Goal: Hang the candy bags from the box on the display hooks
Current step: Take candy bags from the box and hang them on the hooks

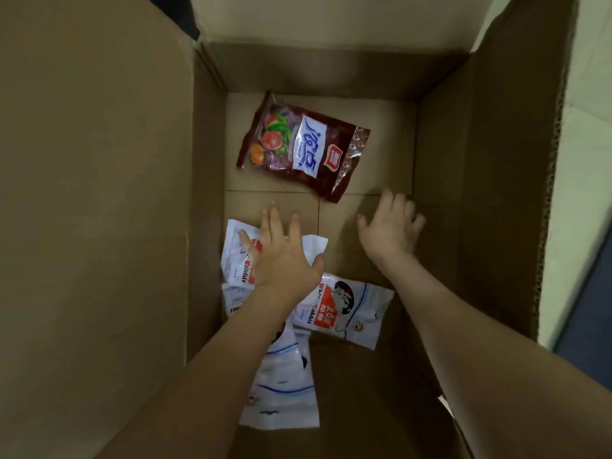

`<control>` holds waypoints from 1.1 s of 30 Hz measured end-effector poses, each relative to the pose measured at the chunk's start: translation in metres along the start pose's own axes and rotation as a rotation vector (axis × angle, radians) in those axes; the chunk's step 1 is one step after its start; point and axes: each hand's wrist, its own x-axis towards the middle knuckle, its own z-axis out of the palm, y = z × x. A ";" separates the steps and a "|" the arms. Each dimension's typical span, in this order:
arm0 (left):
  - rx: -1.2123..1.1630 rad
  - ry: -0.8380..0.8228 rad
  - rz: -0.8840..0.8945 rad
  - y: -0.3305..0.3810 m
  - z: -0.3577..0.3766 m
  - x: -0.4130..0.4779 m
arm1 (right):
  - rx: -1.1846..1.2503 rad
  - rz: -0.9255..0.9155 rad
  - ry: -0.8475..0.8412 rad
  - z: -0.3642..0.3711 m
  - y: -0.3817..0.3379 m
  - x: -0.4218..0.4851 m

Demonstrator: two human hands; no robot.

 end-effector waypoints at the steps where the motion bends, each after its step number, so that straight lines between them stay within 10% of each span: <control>1: -0.009 -0.005 -0.023 0.000 0.004 0.005 | 0.053 -0.004 -0.041 0.006 -0.006 0.007; 7: -0.298 0.136 -0.220 0.003 0.013 0.023 | 1.129 0.454 -0.151 0.039 -0.056 0.031; 12: -0.440 0.141 -0.185 0.006 0.006 0.017 | 1.527 0.579 -0.208 0.041 -0.081 0.029; 21: -0.574 0.249 -0.065 0.002 -0.104 -0.056 | 1.075 -0.037 0.036 -0.072 -0.104 -0.063; 33: 0.011 0.556 0.518 -0.054 -0.387 -0.268 | 0.586 -0.504 -0.341 -0.369 -0.134 -0.326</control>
